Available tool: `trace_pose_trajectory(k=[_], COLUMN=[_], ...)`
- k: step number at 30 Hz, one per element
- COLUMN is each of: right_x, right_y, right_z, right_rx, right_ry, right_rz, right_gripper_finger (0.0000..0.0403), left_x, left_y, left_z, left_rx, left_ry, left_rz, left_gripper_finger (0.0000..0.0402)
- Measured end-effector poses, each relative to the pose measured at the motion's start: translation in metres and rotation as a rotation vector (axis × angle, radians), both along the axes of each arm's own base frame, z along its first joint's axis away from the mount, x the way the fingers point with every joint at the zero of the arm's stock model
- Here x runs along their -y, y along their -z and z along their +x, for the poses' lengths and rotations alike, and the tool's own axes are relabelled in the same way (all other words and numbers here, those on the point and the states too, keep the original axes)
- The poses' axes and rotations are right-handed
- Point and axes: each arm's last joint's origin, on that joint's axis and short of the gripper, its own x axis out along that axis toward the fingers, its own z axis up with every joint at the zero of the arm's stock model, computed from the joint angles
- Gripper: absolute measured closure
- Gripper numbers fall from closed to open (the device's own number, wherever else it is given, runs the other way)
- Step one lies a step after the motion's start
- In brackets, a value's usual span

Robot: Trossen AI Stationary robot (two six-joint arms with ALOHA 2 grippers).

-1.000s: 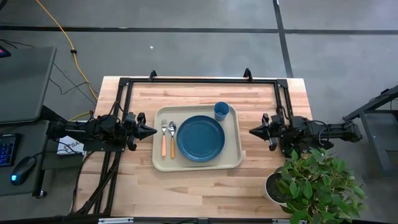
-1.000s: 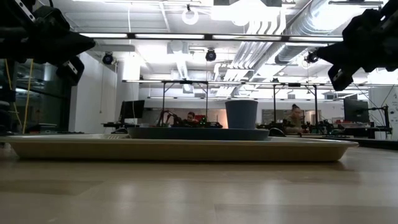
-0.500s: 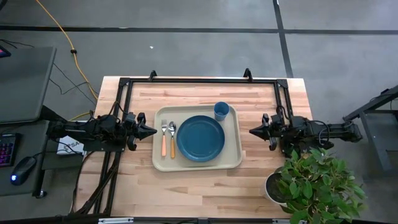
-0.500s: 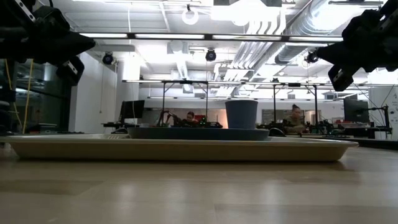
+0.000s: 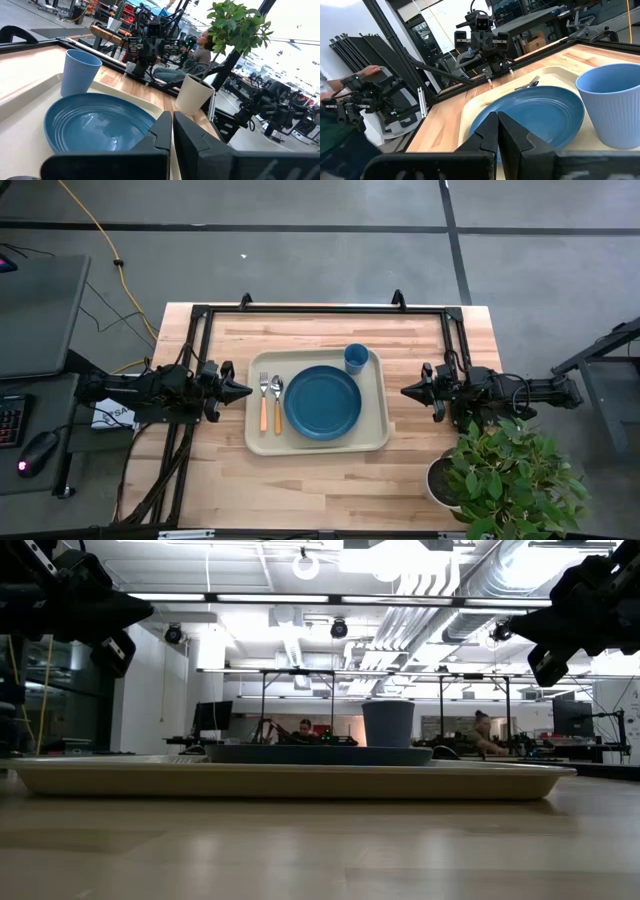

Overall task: Pick and place plate/cup/fork/spoon on tray
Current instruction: Return to Home Position

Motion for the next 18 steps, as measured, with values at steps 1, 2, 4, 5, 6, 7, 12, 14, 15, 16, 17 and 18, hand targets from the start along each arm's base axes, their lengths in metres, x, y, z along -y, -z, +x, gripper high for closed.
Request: trace_pose_trajectory(k=[1, 2, 4, 5, 6, 7, 12, 14, 15, 16, 17, 18], right_x=[0.0000, 0.0000, 0.0000, 0.0000, 0.0000, 0.0000, 0.0000, 0.0000, 0.0000, 0.0000, 0.0000, 0.0000], right_y=[0.0000, 0.0000, 0.0000, 0.0000, 0.0000, 0.0000, 0.0000, 0.0000, 0.0000, 0.0000, 0.0000, 0.0000], right_z=[0.0000, 0.0000, 0.0000, 0.0000, 0.0000, 0.0000, 0.0000, 0.0000, 0.0000, 0.0000, 0.0000, 0.0000], right_rx=[0.000, 0.000, 0.000, 0.000, 0.000, 0.000, 0.000, 0.000, 0.000, 0.000, 0.000, 0.000], right_ry=[0.000, 0.000, 0.000, 0.000, 0.000, 0.000, 0.000, 0.000, 0.000, 0.000, 0.000, 0.000], right_rz=[0.000, 0.000, 0.000, 0.000, 0.000, 0.000, 0.000, 0.000, 0.000, 0.000, 0.000, 0.000], right_gripper_finger=[0.0402, 0.0402, 0.0402, 0.0402, 0.0402, 0.0402, 0.0402, 0.0402, 0.0402, 0.0402, 0.0402, 0.0402], left_x=[0.0000, 0.0000, 0.0000, 0.0000, 0.0000, 0.0000, 0.0000, 0.0000, 0.0000, 0.0000, 0.0000, 0.0000], left_y=[0.0000, 0.0000, 0.0000, 0.0000, 0.0000, 0.0000, 0.0000, 0.0000, 0.0000, 0.0000, 0.0000, 0.0000], left_z=[0.0000, 0.0000, 0.0000, 0.0000, 0.0000, 0.0000, 0.0000, 0.0000, 0.0000, 0.0000, 0.0000, 0.0000], left_rx=[0.000, 0.000, 0.000, 0.000, 0.000, 0.000, 0.000, 0.000, 0.000, 0.000, 0.000, 0.000], left_ry=[0.000, 0.000, 0.000, 0.000, 0.000, 0.000, 0.000, 0.000, 0.000, 0.000, 0.000, 0.000], left_rz=[0.000, 0.001, 0.000, 0.000, 0.001, 0.001, 0.000, 0.001, 0.001, 0.000, 0.000, 0.001], left_gripper_finger=[0.0401, 0.0401, 0.0401, 0.0401, 0.0401, 0.0401, 0.0401, 0.0401, 0.0401, 0.0401, 0.0401, 0.0401])
